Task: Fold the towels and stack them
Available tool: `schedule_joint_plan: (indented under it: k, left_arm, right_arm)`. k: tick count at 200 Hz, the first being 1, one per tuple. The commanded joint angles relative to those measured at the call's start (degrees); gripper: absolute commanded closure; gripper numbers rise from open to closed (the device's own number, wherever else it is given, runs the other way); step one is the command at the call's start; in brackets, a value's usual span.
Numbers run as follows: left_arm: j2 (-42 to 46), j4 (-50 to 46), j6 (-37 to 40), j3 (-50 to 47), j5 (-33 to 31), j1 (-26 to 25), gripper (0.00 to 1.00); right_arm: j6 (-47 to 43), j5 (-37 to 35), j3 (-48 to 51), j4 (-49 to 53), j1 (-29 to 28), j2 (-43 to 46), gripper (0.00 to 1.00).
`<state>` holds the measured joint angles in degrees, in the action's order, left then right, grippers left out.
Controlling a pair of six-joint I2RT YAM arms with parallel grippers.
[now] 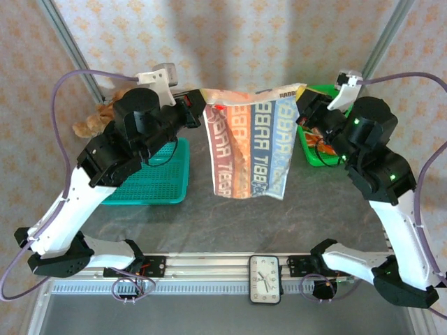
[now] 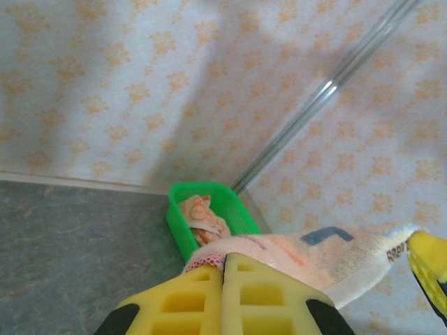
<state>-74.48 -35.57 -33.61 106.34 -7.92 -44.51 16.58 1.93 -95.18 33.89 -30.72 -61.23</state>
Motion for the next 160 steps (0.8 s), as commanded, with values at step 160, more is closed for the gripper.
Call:
schedule_joint_plan:
  k: [160]
  left_arm:
    - [-49.76, -4.18, -2.17, 18.60, 16.61, 25.40, 1.00]
  right_arm:
    - [3.56, 12.11, -23.79, 3.96, 17.13, -60.02, 1.00]
